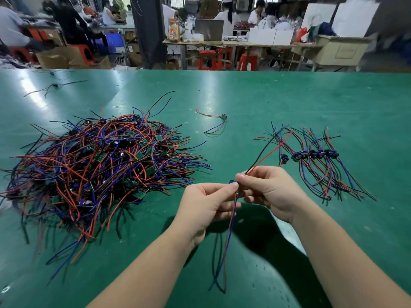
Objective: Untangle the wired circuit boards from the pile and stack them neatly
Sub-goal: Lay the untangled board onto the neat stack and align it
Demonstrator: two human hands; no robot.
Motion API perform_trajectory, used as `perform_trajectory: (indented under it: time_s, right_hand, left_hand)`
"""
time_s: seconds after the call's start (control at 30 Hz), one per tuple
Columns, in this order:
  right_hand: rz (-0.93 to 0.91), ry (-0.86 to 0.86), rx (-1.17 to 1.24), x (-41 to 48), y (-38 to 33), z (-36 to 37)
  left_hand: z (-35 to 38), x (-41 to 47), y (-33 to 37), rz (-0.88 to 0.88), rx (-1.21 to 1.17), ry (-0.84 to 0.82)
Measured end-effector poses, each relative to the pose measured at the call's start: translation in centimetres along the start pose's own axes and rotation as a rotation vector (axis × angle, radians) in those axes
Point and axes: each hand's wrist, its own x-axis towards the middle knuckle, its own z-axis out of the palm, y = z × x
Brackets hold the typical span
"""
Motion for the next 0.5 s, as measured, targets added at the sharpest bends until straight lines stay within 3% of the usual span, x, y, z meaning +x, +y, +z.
perform_trajectory:
  time_s: [0.13, 0.27, 0.5]
  right_hand:
    - [0.0, -0.01, -0.066, 0.2, 0.3, -0.2]
    - [-0.007, 0.01, 0.047, 0.4, -0.1, -0.9]
    - [-0.046, 0.277, 0.218, 1.3, -1.2, -4.2]
  left_hand:
    - [-0.1, 0.1, -0.4, -0.027, 0.067, 0.016]
    - [0.0, -0.1, -0.2, -0.08, 0.078, -0.059]
    - [-0.1, -0.4, -0.3, -0.168, 0.218, -0.196]
